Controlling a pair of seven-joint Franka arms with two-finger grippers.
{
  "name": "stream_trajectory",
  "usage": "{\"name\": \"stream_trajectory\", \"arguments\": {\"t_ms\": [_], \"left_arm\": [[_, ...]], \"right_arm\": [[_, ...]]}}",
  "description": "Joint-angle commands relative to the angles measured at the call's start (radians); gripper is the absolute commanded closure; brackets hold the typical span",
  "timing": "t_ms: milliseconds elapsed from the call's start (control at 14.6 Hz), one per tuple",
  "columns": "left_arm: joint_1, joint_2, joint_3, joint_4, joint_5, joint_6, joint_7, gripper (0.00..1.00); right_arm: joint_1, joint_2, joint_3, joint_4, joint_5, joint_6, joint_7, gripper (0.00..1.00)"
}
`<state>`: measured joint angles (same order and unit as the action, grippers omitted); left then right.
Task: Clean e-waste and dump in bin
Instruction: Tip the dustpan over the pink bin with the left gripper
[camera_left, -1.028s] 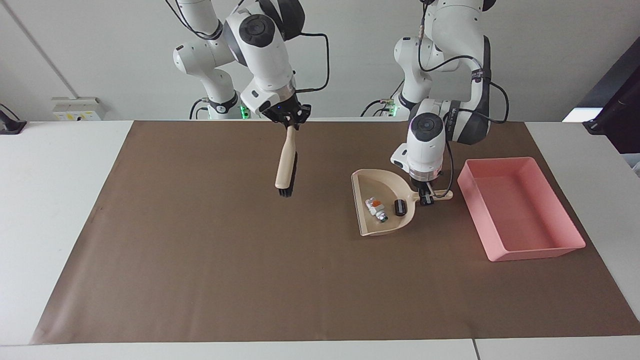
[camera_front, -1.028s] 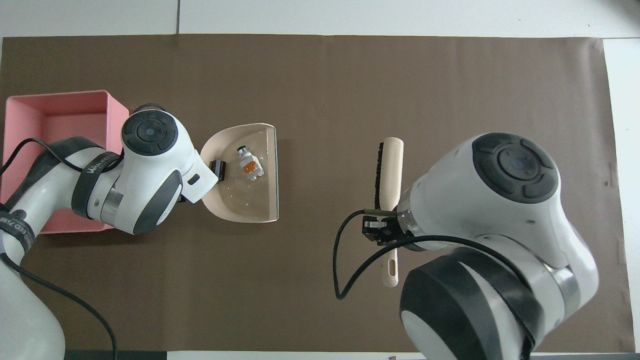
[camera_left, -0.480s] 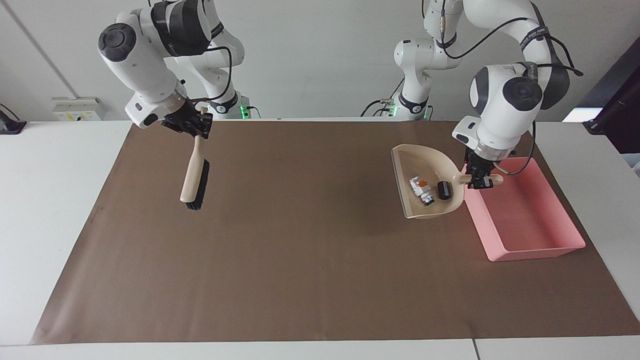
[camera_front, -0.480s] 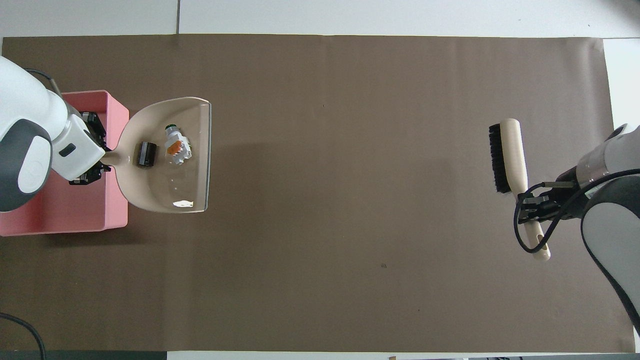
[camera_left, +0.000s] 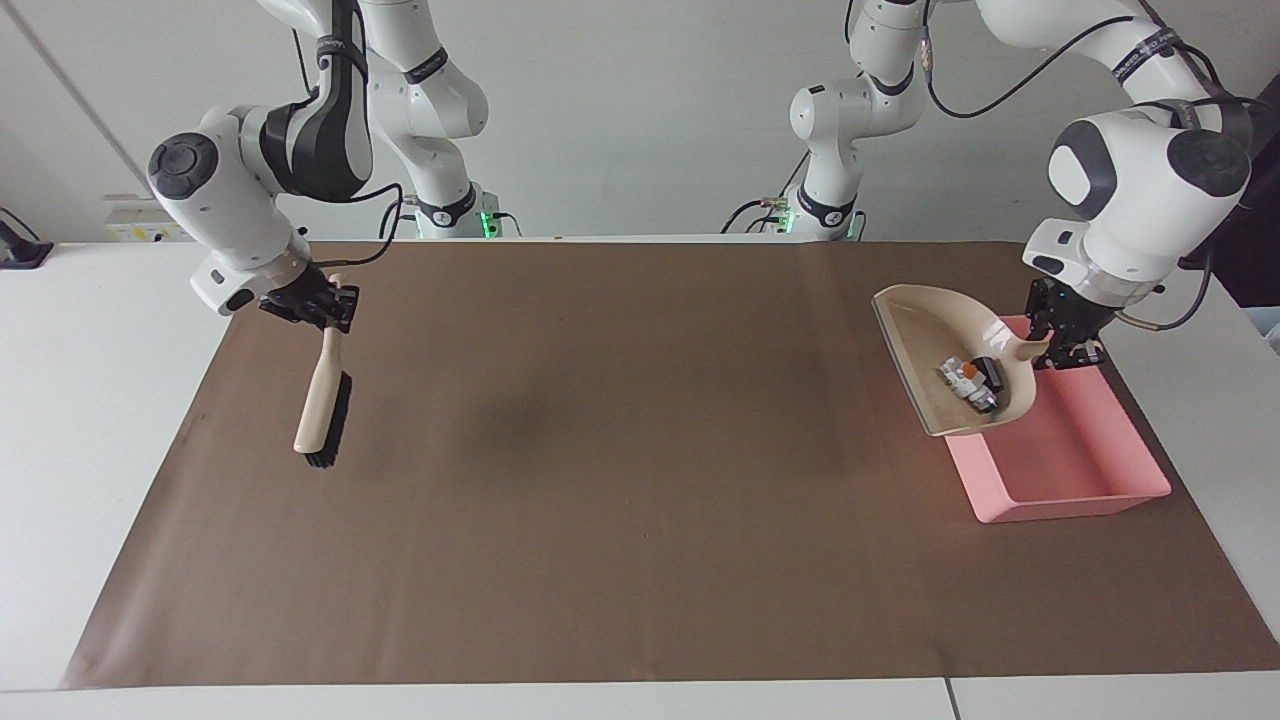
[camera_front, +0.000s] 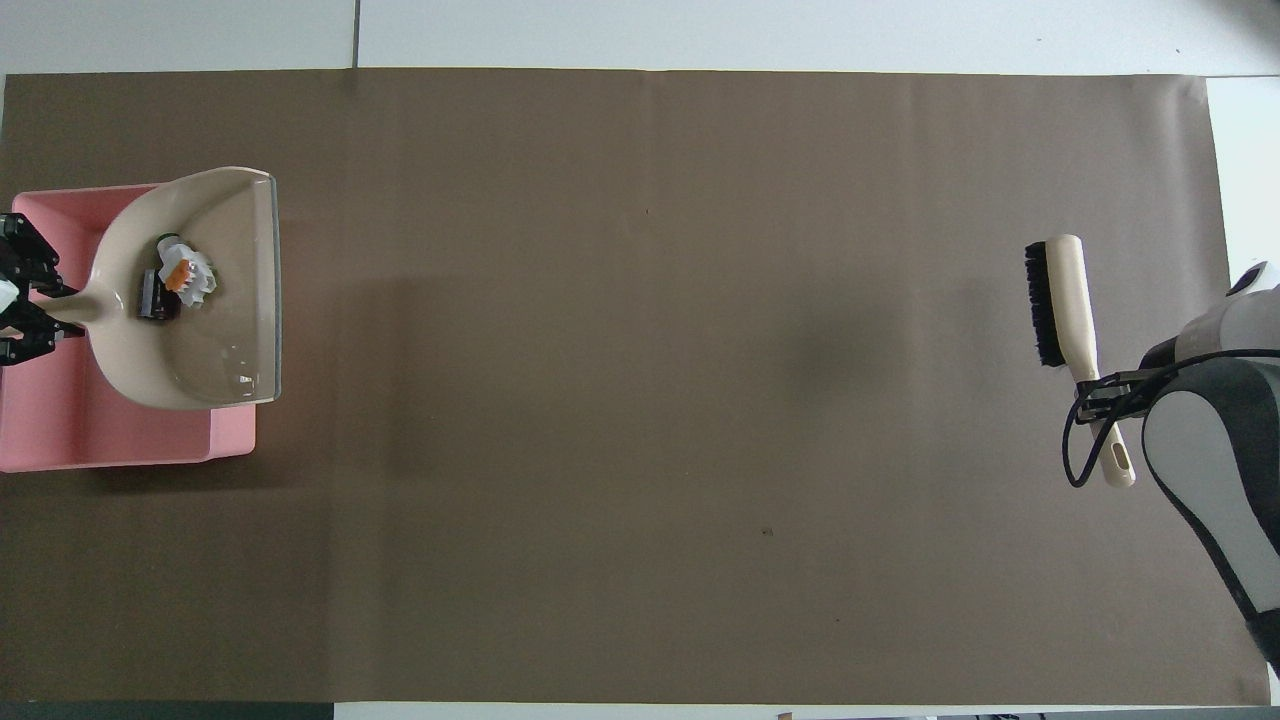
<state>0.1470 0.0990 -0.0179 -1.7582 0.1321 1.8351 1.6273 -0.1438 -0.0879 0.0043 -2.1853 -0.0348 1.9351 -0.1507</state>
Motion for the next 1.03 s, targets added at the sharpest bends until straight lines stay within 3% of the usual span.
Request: {"name": "stream_trajectory", "arguments": {"t_ms": [0,137,343,548,960], "left_arm": [[0.090,0.045,-0.007,0.085,-0.012,-0.005,0.054,0.98],[0.105,0.059,0.007,0.092,0.003,0.007,0.057,0.97],[0.118,0.065,0.023,0.100,0.176,0.093,0.040,0.97],[0.121,0.068,0.036,0.094,0.269,0.131,0.022,1.00],[0.083,0.061,0.035,-0.006,0.594,0.190,-0.237,1.00]], "right_arm": [[-0.034,-0.018,0.019,-0.118,-0.033,0.137,-0.046,1.00],[-0.036,-0.019,0.019,-0.163,-0.042,0.185,-0.073,1.00],[-0.049,-0.024,0.019,-0.174,-0.050,0.192,-0.101,1.00],[-0.049,-0.027,0.019,-0.185,-0.050,0.194,-0.037,1.00],[-0.049,-0.035,0.019,-0.220,-0.050,0.229,0.002,1.00]]}}
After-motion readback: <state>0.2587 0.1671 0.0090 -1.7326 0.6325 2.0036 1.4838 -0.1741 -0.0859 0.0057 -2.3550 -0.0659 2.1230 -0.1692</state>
